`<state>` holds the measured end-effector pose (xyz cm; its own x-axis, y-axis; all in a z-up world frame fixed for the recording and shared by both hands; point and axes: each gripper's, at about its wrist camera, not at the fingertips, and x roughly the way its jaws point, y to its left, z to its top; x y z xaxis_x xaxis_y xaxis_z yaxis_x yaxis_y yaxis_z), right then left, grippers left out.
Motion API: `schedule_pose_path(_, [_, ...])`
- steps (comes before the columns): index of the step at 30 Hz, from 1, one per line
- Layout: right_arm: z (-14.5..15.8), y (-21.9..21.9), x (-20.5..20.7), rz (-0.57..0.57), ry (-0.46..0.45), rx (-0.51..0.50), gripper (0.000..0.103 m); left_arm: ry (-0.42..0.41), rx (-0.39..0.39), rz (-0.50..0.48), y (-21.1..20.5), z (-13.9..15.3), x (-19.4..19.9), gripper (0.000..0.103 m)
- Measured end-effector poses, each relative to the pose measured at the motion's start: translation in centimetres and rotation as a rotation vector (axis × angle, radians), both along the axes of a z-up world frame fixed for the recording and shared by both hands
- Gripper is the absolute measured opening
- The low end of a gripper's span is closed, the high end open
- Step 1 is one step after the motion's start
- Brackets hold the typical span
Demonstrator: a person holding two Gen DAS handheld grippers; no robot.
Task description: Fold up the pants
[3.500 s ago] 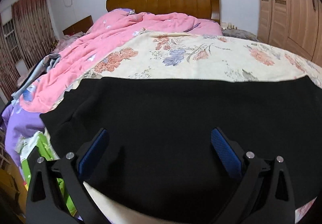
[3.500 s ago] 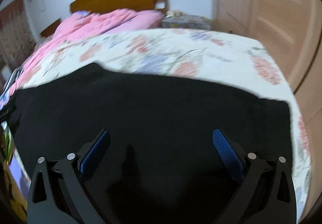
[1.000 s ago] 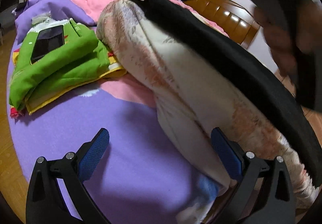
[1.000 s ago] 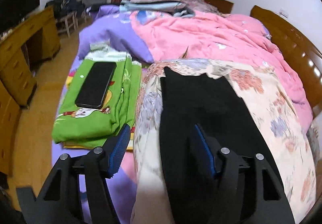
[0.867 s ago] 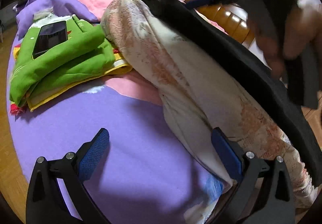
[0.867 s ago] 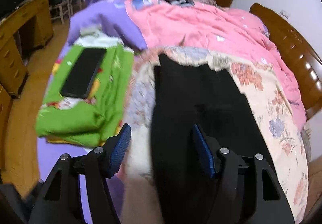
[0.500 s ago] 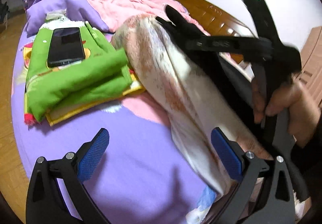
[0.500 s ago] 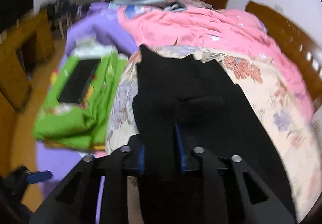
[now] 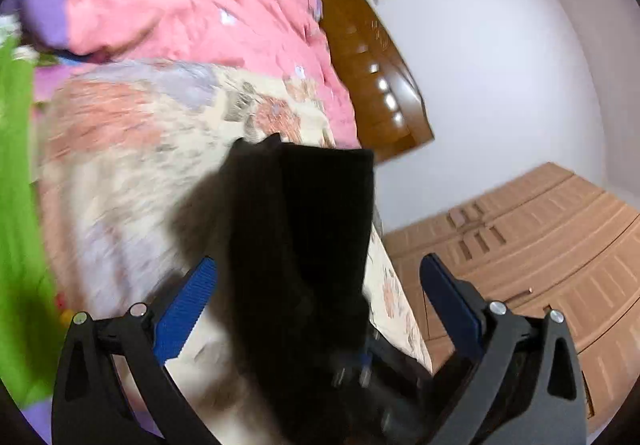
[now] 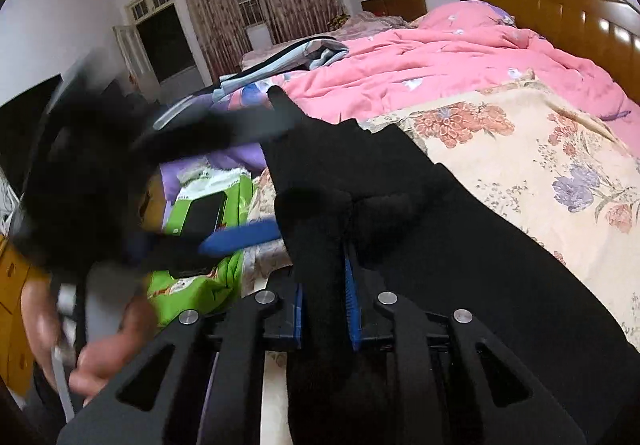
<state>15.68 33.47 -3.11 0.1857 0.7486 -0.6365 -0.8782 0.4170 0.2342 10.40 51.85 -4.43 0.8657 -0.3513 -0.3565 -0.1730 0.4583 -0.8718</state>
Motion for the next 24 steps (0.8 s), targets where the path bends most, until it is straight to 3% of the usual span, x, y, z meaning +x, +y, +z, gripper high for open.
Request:
schedule_pose_path(2, [-0.1,0.2,-0.4,0.0,-0.007,-0.007,0.03,0.052,-0.047,-0.028,0.5,-0.8,1.7,0.101])
schedule_pose_path(3, [0.0,0.2,-0.6,0.014,0.0,-0.006,0.03,0.084,-0.047,-0.027,0.7,-1.3,2.4,0.1])
schedule_pose_path(4, [0.1,-0.1,-0.7,0.027,0.022,-0.007,0.037,0.117,-0.041,-0.017,1.0,-1.8,2.9,0.098])
schedule_pose_path(5, [0.3,-0.5,-0.7,0.032,0.044,-0.006,0.064,0.137,-0.041,-0.009,1.3,-2.2,3.0,0.094])
schedule_pose_path(7, [1.3,-2.8,-0.7,-0.008,0.056,0.027,0.088,0.151,-0.053,0.002,2.1,-3.2,2.9,0.084])
schedule_pose_path(10, [2.3,-7.4,0.2,-0.085,0.05,0.084,0.085,0.145,-0.022,-0.006,2.4,-3.8,2.5,0.064])
schedule_pose_path(11, [2.1,-8.4,0.7,-0.112,0.066,0.051,0.074,0.147,-0.021,-0.003,2.7,-4.1,2.4,0.057])
schedule_pose_path(12, [1.9,-9.0,0.9,-0.122,0.071,0.014,0.07,0.149,-0.019,0.001,3.0,-4.2,2.5,0.052])
schedule_pose_path(15, [-0.1,-10.4,0.7,-0.146,0.04,-0.241,0.069,0.154,0.013,0.006,3.3,-4.3,2.6,0.04])
schedule_pose_path(17, [-2.2,-10.2,0.5,-0.135,0.041,-0.37,0.074,0.14,0.054,0.025,2.9,-3.4,2.4,0.033])
schedule_pose_path(18, [-3.2,-10.0,0.2,-0.124,0.009,-0.383,0.076,0.125,0.076,0.039,2.3,-2.6,2.4,0.032])
schedule_pose_path(20, [-3.4,-9.9,-0.1,-0.122,-0.022,-0.356,0.08,0.062,0.17,0.065,-0.1,0.6,1.7,0.031])
schedule_pose_path(24, [-1.1,-14.6,0.9,-0.157,0.118,-0.177,0.075,-0.044,0.449,0.012,-8.7,8.2,0.7,0.03])
